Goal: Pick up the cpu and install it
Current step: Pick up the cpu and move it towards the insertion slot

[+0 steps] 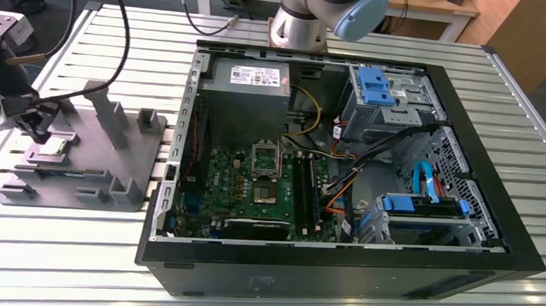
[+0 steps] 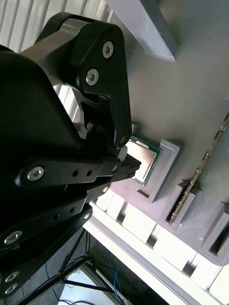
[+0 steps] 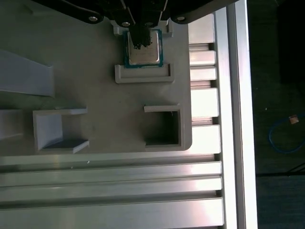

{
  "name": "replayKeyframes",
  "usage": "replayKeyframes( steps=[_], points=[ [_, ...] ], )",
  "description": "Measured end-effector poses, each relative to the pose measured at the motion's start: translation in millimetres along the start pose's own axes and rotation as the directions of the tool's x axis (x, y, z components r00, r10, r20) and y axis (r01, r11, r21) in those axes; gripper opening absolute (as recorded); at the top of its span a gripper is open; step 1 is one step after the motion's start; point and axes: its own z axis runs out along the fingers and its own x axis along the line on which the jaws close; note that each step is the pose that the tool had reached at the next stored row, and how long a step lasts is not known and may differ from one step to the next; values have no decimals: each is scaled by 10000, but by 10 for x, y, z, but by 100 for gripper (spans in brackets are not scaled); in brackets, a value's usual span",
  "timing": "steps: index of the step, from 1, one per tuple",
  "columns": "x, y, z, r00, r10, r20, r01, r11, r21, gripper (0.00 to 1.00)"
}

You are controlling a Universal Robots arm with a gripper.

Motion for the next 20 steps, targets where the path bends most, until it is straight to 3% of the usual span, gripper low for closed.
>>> replayKeyframes(
  steps=[6, 18, 20],
  points=[
    [0, -2, 64, 10000, 0, -1, 0, 10000, 0, 11],
    [0, -2, 68, 10000, 0, 0, 0, 10000, 0, 11],
    [0, -2, 68, 10000, 0, -1, 0, 10000, 0, 23]
  ],
)
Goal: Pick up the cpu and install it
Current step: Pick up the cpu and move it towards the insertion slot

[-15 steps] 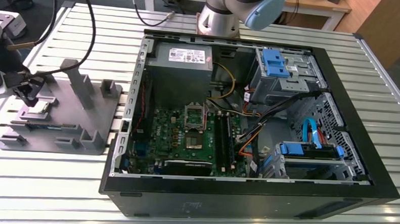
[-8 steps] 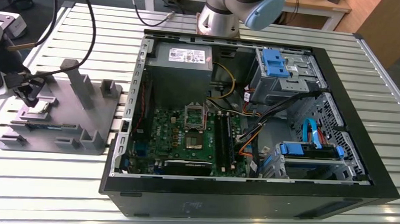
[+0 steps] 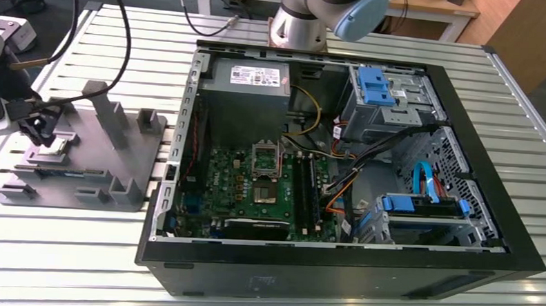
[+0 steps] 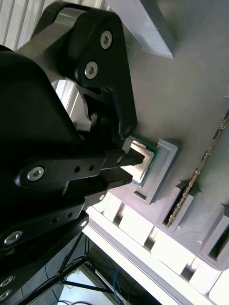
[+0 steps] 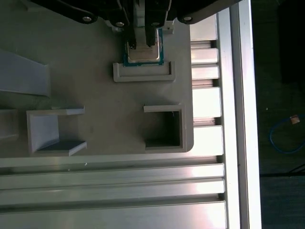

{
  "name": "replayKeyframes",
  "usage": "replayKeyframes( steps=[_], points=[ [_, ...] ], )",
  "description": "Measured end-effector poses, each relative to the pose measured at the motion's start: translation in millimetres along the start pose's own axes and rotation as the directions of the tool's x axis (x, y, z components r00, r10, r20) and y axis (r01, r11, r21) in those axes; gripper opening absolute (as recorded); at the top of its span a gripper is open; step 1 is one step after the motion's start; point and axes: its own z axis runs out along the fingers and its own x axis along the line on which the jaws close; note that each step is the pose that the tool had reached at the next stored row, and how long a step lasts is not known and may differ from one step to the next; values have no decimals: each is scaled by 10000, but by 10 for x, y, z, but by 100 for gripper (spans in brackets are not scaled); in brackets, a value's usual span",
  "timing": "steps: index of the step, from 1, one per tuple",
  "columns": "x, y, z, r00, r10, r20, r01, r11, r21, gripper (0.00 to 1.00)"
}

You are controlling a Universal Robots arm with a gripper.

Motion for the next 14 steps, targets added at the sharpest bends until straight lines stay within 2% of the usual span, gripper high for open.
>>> replayKeyframes(
  steps=[1, 3, 4, 5, 8, 9, 14],
  points=[
    [0, 0, 0, 10000, 0, 1, 0, 10000, 0, 23],
    [0, 0, 0, 10000, 0, 0, 0, 10000, 0, 35],
    [0, 0, 0, 10000, 0, 1, 0, 10000, 0, 35],
    [0, 0, 1, 10000, 0, 1, 0, 10000, 0, 41],
    [0, 0, 1, 10000, 0, 1, 0, 10000, 0, 47],
    [0, 0, 1, 10000, 0, 1, 0, 10000, 0, 53],
    [-1, 0, 25, 10000, 0, 2, 0, 10000, -2, 53]
  ],
)
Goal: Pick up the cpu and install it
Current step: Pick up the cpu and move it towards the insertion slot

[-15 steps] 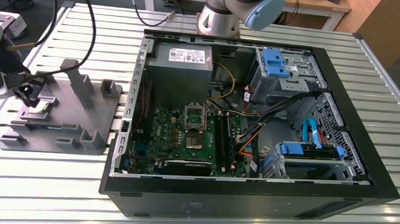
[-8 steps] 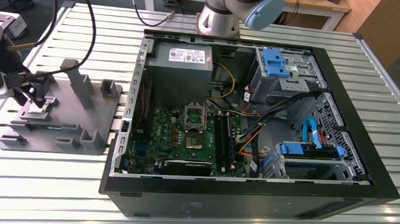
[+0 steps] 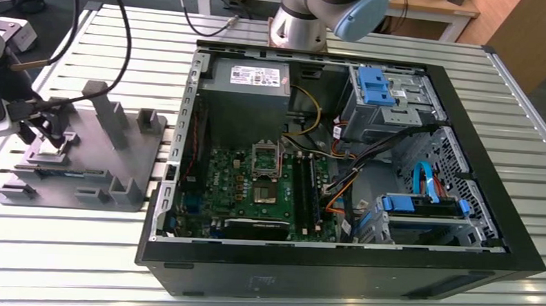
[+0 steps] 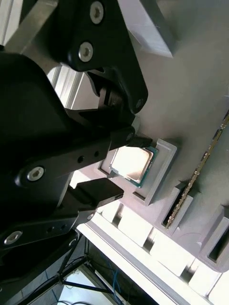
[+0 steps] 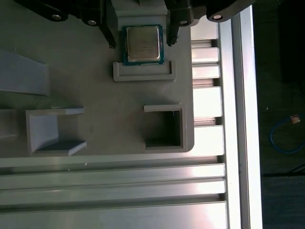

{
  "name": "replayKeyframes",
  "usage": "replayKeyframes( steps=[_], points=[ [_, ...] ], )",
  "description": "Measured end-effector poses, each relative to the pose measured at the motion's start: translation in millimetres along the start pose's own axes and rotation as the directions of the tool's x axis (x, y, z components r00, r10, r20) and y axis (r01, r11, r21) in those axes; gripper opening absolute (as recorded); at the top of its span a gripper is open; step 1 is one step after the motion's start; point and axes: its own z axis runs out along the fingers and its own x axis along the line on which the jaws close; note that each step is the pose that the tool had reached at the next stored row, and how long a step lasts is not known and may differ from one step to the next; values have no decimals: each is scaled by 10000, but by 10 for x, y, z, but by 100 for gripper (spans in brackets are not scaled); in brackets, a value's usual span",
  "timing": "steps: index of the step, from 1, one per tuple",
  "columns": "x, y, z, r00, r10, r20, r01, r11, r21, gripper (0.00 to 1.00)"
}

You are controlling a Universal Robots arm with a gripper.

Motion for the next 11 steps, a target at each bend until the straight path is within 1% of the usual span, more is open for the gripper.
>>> replayKeyframes(
  steps=[5, 11],
  points=[
    [0, -2, 81, 10000, -5, -1, 5, 10000, 1, 53],
    [0, -3, 93, 10000, -5, -3, 5, 10000, 2, 53]
  ],
)
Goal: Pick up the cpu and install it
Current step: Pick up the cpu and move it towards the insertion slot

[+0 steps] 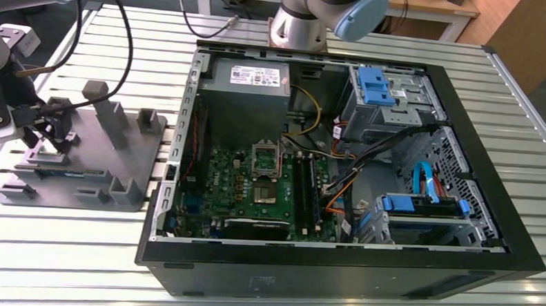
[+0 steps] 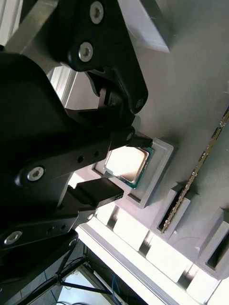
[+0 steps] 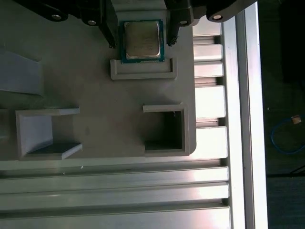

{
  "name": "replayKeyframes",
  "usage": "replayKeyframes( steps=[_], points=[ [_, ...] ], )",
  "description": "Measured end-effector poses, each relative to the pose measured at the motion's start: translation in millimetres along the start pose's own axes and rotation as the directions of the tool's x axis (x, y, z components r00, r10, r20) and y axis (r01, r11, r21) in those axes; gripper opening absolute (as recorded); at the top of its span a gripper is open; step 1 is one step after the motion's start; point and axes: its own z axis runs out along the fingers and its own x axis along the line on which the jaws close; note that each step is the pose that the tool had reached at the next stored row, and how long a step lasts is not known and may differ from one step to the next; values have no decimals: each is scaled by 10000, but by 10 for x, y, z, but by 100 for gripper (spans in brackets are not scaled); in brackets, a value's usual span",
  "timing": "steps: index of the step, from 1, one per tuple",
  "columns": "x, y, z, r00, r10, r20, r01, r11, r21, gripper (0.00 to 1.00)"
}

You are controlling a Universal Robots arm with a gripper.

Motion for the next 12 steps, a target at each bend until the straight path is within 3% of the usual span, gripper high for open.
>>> replayKeyframes(
  steps=[5, 6, 8, 12],
  points=[
    [0, 0, 1, 10000, 1, 2, -1, 10000, -1, 54],
    [0, -1, 1, 10000, 0, 1, 0, 10000, -1, 60],
    [0, -1, 1, 10000, -5, 1, 5, 10000, -1, 60],
    [0, -1, 10, 9995, -327, -6, 327, 9995, -2, 60]
  ],
)
